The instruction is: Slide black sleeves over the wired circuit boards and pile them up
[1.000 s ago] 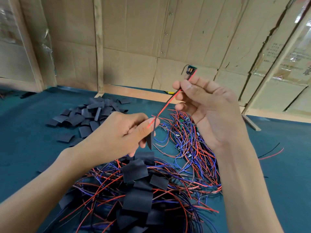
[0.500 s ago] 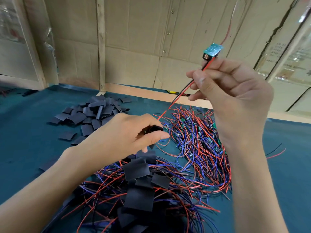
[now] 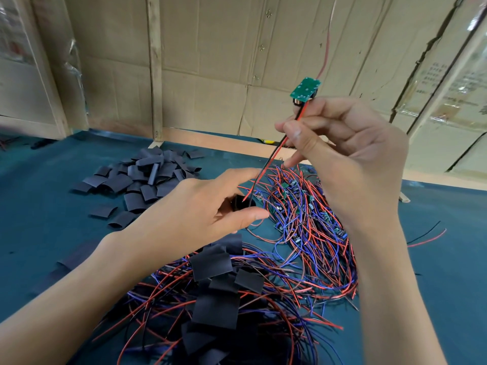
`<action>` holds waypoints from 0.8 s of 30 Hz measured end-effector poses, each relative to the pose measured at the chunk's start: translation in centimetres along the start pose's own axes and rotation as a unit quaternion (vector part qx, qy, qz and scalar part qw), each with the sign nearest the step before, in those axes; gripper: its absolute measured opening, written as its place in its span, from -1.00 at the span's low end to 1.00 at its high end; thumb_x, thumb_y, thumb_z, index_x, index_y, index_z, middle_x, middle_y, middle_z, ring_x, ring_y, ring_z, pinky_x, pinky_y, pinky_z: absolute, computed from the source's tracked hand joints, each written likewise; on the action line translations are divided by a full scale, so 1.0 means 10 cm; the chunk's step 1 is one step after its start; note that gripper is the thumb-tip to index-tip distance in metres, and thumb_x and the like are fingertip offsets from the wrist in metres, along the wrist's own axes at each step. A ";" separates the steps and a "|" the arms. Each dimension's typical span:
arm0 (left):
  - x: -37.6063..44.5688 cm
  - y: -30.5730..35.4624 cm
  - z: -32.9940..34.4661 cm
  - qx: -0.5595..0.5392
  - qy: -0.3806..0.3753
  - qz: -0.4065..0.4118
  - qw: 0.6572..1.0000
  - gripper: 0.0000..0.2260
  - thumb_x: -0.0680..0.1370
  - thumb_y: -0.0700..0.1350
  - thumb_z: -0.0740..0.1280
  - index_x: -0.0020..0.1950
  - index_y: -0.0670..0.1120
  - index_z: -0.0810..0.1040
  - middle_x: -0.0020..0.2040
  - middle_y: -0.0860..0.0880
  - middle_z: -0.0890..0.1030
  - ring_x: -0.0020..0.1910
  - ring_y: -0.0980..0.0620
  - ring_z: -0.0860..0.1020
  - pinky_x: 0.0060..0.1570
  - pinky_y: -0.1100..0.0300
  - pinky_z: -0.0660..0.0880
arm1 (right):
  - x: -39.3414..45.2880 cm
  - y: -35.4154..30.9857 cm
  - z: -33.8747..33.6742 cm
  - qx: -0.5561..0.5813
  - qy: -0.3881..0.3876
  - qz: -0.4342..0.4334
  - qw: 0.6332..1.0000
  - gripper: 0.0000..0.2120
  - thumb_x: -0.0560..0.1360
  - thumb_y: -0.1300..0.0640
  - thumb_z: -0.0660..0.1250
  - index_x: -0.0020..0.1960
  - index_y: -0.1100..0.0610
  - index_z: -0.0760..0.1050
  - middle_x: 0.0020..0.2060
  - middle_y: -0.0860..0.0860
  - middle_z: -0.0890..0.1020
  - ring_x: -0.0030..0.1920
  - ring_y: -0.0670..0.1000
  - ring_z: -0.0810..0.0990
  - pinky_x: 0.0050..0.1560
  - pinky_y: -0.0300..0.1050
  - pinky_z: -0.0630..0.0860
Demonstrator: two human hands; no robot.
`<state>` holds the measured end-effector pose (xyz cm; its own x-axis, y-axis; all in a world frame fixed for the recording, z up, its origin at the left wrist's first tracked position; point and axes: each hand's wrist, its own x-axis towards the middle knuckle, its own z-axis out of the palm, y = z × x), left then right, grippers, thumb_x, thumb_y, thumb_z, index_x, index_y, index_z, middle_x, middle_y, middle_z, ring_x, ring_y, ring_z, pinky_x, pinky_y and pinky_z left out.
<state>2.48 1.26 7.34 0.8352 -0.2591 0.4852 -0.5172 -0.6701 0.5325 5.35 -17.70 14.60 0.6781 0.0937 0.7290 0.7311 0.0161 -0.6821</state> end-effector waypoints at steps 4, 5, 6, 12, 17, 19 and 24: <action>0.00 0.03 -0.02 -0.002 0.000 0.007 1.000 -0.48 0.45 0.43 0.20 0.37 0.38 0.19 -0.20 0.02 0.66 -0.26 0.07 0.63 -0.13 0.02 0.57 | 0.00 0.01 -0.02 0.005 0.003 0.002 1.000 -0.85 0.46 0.31 0.49 -0.04 0.12 0.59 -0.16 0.15 0.72 -0.20 0.26 0.66 -0.33 -0.11 0.61; 0.00 0.03 -0.01 0.004 0.000 0.006 1.000 -0.47 0.45 0.43 0.21 0.37 0.36 0.19 -0.22 0.02 0.65 -0.26 0.06 0.62 -0.14 0.02 0.57 | 0.00 0.01 -0.01 0.005 -0.001 0.000 1.000 -0.84 0.46 0.31 0.49 -0.04 0.12 0.59 -0.15 0.15 0.72 -0.20 0.24 0.66 -0.33 -0.12 0.60; 0.00 0.04 -0.01 0.007 0.002 0.003 1.000 -0.46 0.45 0.42 0.21 0.38 0.34 0.19 -0.23 0.02 0.65 -0.26 0.06 0.61 -0.14 0.02 0.56 | -0.01 0.02 0.00 0.005 -0.007 -0.003 1.000 -0.84 0.46 0.32 0.48 -0.04 0.11 0.59 -0.15 0.16 0.72 -0.20 0.23 0.67 -0.32 -0.13 0.60; 0.04 0.06 0.00 -0.033 0.030 -0.031 0.999 -0.48 0.48 0.32 0.31 0.38 0.38 0.17 -0.29 -0.02 0.64 -0.32 0.04 0.63 -0.14 -0.02 0.57 | -0.06 0.03 0.03 0.034 -0.060 0.002 0.998 -0.85 0.44 0.35 0.48 -0.09 0.17 0.56 -0.18 0.26 0.68 -0.19 0.33 0.64 -0.29 -0.06 0.62; 0.06 0.04 -0.06 -0.026 0.066 -0.033 0.997 -0.56 0.50 0.20 0.36 0.28 0.22 0.24 -0.32 0.06 0.66 -0.38 0.14 0.63 -0.23 0.13 0.51 | -0.05 0.10 0.01 0.053 -0.168 0.123 0.977 -0.86 0.45 0.44 0.43 -0.04 0.30 0.54 -0.12 0.25 0.72 -0.15 0.18 0.69 -0.11 0.08 0.69; 0.07 0.05 -0.09 -0.015 0.064 -0.036 0.997 -0.58 0.48 0.22 0.36 0.22 0.19 0.24 -0.33 0.05 0.66 -0.40 0.12 0.63 -0.26 0.07 0.52 | -0.04 0.18 0.05 0.038 -0.187 0.173 0.966 -0.82 0.46 0.48 0.41 -0.07 0.25 0.53 -0.12 0.24 0.73 -0.13 0.21 0.70 -0.03 0.10 0.67; 0.07 0.04 -0.15 0.044 0.022 -0.056 0.997 -0.63 0.44 0.30 0.32 0.07 0.10 0.37 -0.40 -0.01 0.60 -0.38 0.08 0.63 -0.25 -0.06 0.56 | -0.05 0.35 0.11 -0.032 -0.226 0.226 0.947 -0.80 0.41 0.48 0.43 -0.11 0.21 0.61 -0.10 0.21 0.72 -0.13 0.08 0.67 0.03 0.01 0.63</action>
<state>2.64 1.83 8.91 0.8769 -0.1486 0.4572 -0.4006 -0.7515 0.5241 7.54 -16.58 11.79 0.8317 0.4931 0.2552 0.3875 -0.1864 -0.9028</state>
